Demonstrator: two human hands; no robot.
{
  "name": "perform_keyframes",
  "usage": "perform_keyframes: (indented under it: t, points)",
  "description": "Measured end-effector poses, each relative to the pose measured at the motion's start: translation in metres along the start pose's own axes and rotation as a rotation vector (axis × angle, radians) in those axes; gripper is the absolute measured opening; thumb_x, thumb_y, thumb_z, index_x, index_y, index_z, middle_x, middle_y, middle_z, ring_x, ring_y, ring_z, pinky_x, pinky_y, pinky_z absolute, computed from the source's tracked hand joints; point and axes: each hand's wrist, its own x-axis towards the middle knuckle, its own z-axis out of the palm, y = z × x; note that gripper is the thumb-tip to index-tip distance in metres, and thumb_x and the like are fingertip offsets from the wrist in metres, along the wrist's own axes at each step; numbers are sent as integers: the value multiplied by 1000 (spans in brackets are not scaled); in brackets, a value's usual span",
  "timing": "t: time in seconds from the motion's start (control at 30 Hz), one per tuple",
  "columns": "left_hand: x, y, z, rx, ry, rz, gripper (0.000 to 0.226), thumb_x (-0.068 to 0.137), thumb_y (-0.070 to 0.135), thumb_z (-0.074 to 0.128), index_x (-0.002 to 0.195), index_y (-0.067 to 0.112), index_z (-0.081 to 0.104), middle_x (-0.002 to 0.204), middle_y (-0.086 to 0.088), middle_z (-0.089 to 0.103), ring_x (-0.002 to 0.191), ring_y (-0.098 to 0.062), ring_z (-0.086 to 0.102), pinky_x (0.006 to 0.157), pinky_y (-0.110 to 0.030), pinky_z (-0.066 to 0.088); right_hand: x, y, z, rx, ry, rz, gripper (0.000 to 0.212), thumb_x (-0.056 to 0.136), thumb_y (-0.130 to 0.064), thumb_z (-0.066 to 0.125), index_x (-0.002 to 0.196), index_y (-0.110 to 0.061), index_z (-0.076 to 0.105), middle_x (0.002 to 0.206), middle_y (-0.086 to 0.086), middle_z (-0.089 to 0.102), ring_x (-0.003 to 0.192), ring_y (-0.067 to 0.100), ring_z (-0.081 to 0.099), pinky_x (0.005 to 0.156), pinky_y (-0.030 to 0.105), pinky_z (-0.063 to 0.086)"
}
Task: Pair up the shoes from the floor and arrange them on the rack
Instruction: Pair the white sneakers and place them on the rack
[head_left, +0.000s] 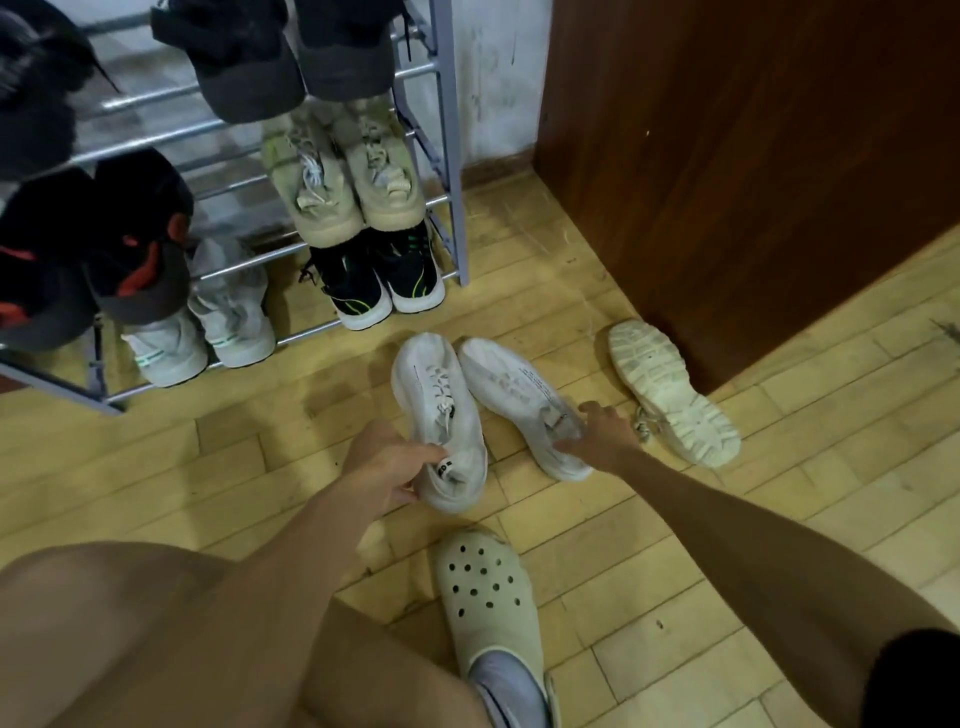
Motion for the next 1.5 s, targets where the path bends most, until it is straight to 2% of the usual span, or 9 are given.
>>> perform_keyframes:
  t: [0.17,0.27,0.37,0.73,0.97,1.1,1.23,1.4,1.5]
  points:
    - [9,2,-2,42,3,-2,42,71,16,81,105,-2,64,103,-18,69,91,-32,67,67,-37,58,23,-8,4,39,-129,145,91,72,-45,77,143,-8,33,143,15,39,127,35,46,97,44,50]
    - [15,3,-4,81,-4,3,36,73,17,80,101,-1,66,102,-17,69,89,-30,66,64,-35,56,29,-8,0,90,-161,181,90,67,-39,84,138,-8,37,137,14,43,112,35,57,73,42,60]
    - [22,3,-6,136,4,2,38,73,20,80,102,0,66,102,-16,70,89,-30,67,63,-34,56,30,-6,-3,121,-152,182,83,68,-32,84,134,-7,41,133,14,47,100,31,61,57,34,57]
    - [16,2,-4,128,-15,-3,37,73,15,79,103,-2,64,105,-18,68,87,-29,64,51,-31,50,-12,3,6,509,-294,183,49,71,-20,84,111,2,65,94,4,65,88,22,64,59,34,61]
    - [-29,18,10,-62,-48,68,32,75,7,76,105,2,67,91,-11,69,78,-22,64,55,-29,49,-60,6,-45,676,-116,19,36,72,-18,84,103,-6,70,88,2,71,81,18,70,57,32,62]
    - [-69,45,8,-175,-74,163,32,79,6,72,109,1,64,103,-16,70,92,-28,67,74,-41,57,-94,-12,-94,775,-8,-110,36,71,-17,85,102,-6,71,84,1,75,74,15,72,52,26,58]
    - [-118,82,-20,-279,-33,321,22,77,2,74,98,1,68,87,-11,73,76,-22,70,56,-33,59,-130,-46,-148,797,99,-244,32,71,-17,85,100,-14,71,89,0,75,76,14,72,51,25,57]
    - [-181,129,-77,-325,69,519,22,74,5,77,93,0,68,91,-11,72,81,-24,70,55,-31,57,-173,-110,-203,894,205,-424,22,70,-14,85,87,-17,72,74,-6,77,63,12,74,48,23,56]
    - [-215,155,-113,-355,118,613,26,74,8,78,96,0,67,89,-13,73,74,-24,73,58,-34,60,-194,-155,-236,881,229,-514,22,69,-20,86,86,-16,74,79,-3,78,69,14,75,58,31,61]
